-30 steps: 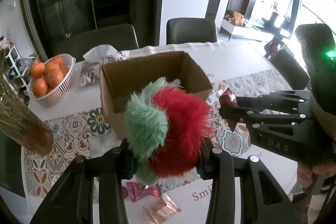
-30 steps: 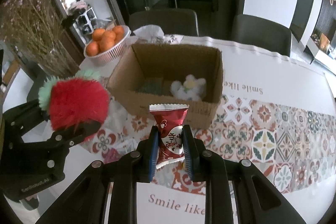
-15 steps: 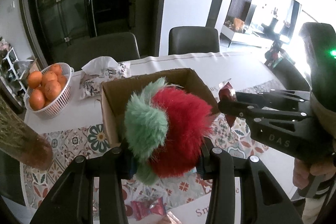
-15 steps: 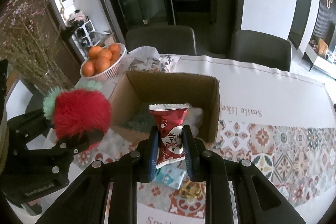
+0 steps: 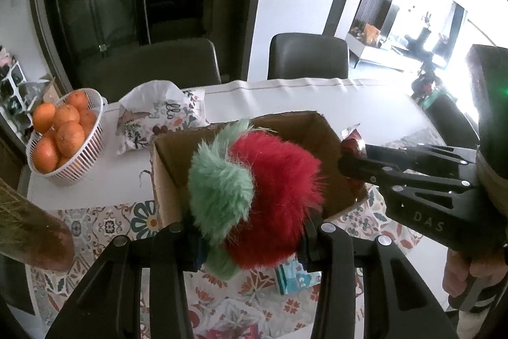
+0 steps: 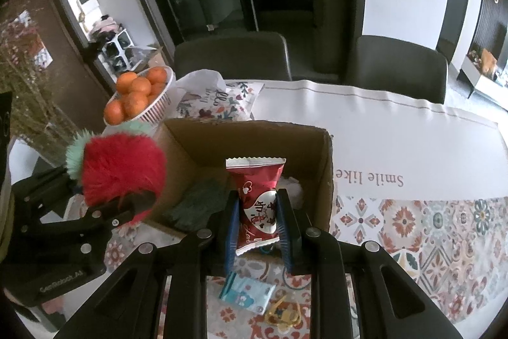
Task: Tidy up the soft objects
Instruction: 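Drop the pompom and candy bag into the box by opening both tools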
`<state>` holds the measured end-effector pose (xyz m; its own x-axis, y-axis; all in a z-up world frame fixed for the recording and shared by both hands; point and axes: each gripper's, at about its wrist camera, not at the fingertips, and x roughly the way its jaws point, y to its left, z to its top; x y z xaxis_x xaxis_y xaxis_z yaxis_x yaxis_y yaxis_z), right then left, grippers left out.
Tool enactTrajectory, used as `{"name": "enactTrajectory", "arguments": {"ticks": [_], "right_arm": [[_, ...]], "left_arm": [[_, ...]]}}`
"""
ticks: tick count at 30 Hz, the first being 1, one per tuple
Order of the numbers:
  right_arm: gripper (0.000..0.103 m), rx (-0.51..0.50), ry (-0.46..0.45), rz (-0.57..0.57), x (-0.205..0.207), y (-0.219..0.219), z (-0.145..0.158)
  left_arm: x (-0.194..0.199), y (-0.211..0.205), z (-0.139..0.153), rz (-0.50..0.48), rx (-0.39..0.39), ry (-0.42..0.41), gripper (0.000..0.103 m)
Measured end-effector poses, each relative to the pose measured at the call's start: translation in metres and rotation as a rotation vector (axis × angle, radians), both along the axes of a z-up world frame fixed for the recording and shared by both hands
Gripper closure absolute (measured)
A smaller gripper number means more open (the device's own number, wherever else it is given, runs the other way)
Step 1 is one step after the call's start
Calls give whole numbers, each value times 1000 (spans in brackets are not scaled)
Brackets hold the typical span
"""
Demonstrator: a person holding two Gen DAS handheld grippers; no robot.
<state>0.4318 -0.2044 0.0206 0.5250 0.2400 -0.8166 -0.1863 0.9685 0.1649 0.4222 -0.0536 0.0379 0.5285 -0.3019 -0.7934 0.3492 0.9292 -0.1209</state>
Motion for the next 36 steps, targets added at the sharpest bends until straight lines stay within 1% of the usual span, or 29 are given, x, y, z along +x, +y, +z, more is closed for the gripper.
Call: {"name": "enactTrajectory", "arguments": {"ticks": [5, 10, 14, 15, 16, 17, 18, 19, 20, 24, 27, 36], "right_arm": [[79, -8, 24, -4, 15, 1, -13], [79, -14, 50, -9, 27, 0, -27], [79, -14, 71, -10, 31, 0, -38], [79, -14, 76, -4, 32, 0, -41], [78, -10, 79, -2, 33, 1, -42], [73, -3, 84, 1, 34, 0, -43], [62, 1, 90, 1, 35, 0, -44], [58, 0, 89, -6, 35, -1, -44], [57, -7, 78, -13, 33, -1, -43], [57, -51, 51, -29, 26, -2, -36], [57, -62, 39, -35, 19, -3, -31], [56, -86, 35, -20, -9, 0, -21]], "left_arm": [[20, 1, -15, 6, -14, 51, 61], [32, -1, -31, 9, -11, 92, 59], [36, -4, -42, -9, 18, 99, 54], [36, -6, -44, -13, 32, 96, 49], [36, -7, -47, -19, 40, 97, 43], [36, -8, -48, -25, 41, 102, 41], [36, -9, -49, -29, 42, 106, 37], [35, -9, -50, -29, 45, 105, 33], [35, -9, -49, -25, 54, 99, 32], [32, -7, -46, -4, 84, 74, 32], [27, -5, -45, 9, 101, 71, 32], [0, -1, -40, 35, 110, 79, 31]]}}
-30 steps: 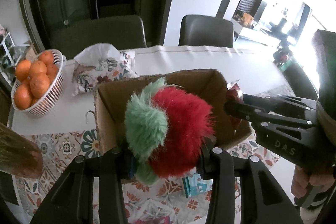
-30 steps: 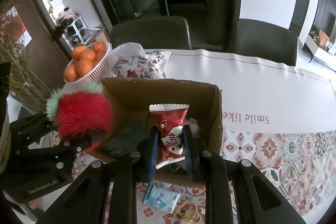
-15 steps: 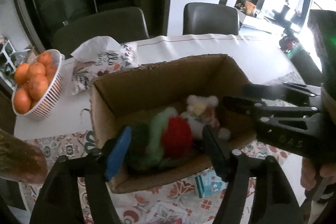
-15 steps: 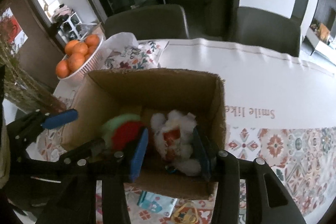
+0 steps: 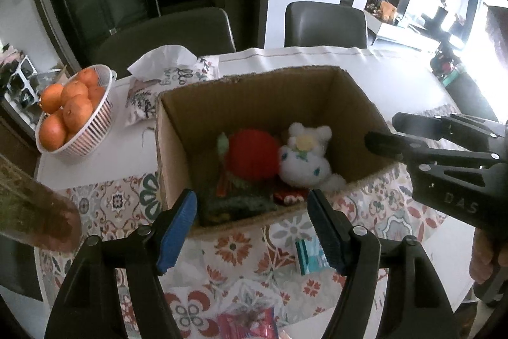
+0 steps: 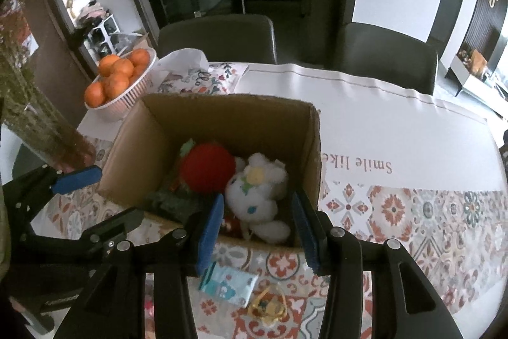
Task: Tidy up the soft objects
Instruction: 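Drop the pompom and candy bag into the box by opening both tools, then move both tools back toward the remaining candies and tissue pack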
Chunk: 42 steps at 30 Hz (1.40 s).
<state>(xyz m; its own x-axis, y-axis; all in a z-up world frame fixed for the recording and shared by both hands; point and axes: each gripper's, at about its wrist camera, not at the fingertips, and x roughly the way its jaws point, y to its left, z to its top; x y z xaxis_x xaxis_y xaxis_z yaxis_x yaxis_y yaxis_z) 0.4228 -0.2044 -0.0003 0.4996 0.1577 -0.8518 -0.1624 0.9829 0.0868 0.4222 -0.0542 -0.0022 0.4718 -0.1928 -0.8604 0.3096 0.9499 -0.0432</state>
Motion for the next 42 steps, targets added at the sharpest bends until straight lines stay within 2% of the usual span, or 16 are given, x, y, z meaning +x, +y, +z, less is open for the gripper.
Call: {"name": "enactTrajectory", "arguments": {"ticks": [14, 22, 26, 32, 42], "right_arm": [[51, -1, -4, 24, -46, 10, 4], [45, -7, 14, 27, -65, 14, -2], [35, -17, 18, 28, -73, 16, -8], [29, -8, 46, 30, -80, 20, -23], [28, 14, 115, 14, -82, 24, -58]], "left_arm": [[-49, 10, 7, 18, 8, 11, 29], [-74, 17, 1, 35, 2, 42, 27], [-83, 20, -6, 39, 0, 69, 24], [-97, 24, -23, 49, -3, 123, 20], [-109, 33, -60, 77, -9, 236, 19]]}}
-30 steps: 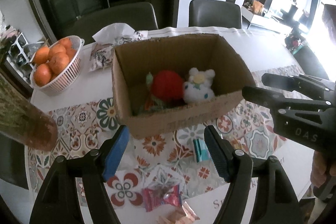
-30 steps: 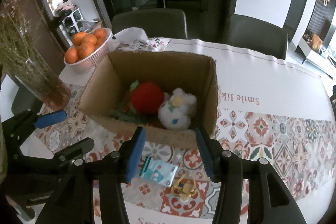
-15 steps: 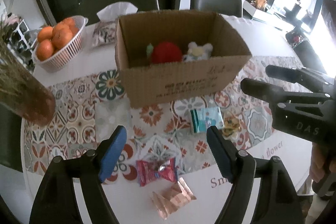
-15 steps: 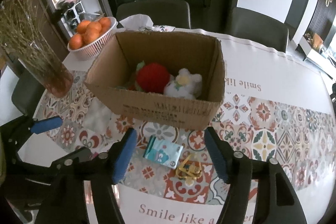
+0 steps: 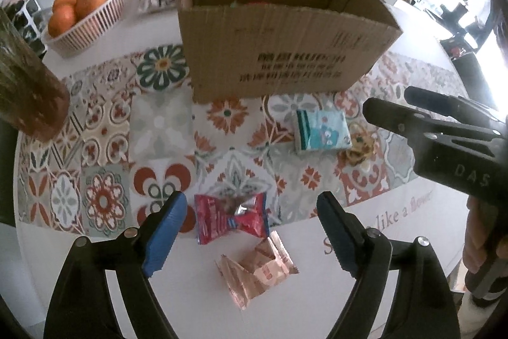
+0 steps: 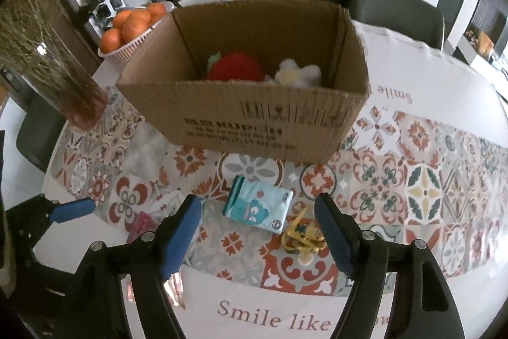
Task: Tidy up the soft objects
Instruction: 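Move both tools back toward the remaining candies and tissue pack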
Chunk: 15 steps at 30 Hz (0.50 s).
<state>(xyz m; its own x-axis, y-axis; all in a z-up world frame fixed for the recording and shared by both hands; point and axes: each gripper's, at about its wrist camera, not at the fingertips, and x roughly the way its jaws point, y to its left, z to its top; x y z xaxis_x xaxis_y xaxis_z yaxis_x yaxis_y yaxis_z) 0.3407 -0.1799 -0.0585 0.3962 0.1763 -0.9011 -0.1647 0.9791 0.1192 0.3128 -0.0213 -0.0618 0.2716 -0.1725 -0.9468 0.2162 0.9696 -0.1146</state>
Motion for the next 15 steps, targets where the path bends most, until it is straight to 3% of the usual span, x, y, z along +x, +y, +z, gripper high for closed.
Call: {"name": "enactTrajectory", "arguments": {"ticks": [15], "right_arm": [[28, 29, 94, -47, 10, 0, -47]], "left_arm": [[0, 7, -47, 42, -6, 131, 19]]}}
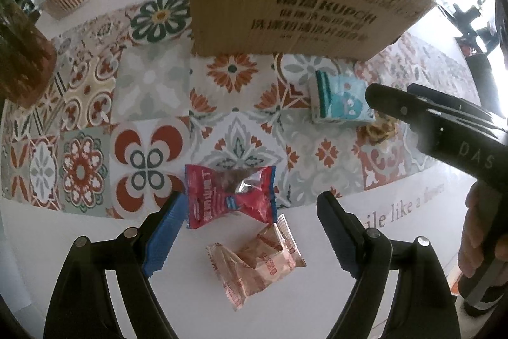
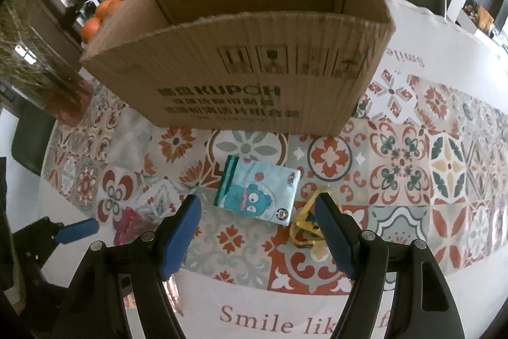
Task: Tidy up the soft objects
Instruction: 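Move both tools back toward the remaining candies and tissue pack, then grasp the red candy bag with the left tool while the right tool grasps the blue-green tissue packet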
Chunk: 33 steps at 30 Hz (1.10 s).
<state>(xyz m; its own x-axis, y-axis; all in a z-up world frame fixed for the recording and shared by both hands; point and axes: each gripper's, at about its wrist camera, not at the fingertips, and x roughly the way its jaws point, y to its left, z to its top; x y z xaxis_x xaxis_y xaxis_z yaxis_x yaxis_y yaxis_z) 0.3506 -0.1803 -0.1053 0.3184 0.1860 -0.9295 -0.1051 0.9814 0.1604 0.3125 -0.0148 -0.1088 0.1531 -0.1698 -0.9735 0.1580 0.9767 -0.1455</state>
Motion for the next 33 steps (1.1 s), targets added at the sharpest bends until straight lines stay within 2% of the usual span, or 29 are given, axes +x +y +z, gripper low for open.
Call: {"name": "enactTrajectory", "arguments": {"ticks": [15, 19, 26, 30, 33], "right_arm": [[28, 13, 80, -16, 15, 8, -36], [28, 40, 97, -26, 20, 10, -43], [26, 5, 93, -32, 28, 19, -50], [26, -36, 115, -17, 31, 27, -60], [26, -48, 132, 1, 31, 36, -70]], "left_arm": [[9, -5, -51, 22, 11, 125, 19], [11, -9, -60, 26, 18, 139, 19], [13, -6, -72, 30, 19, 142, 19], [12, -7, -74, 33, 23, 128, 23], [13, 1, -77, 35, 30, 117, 32]]}}
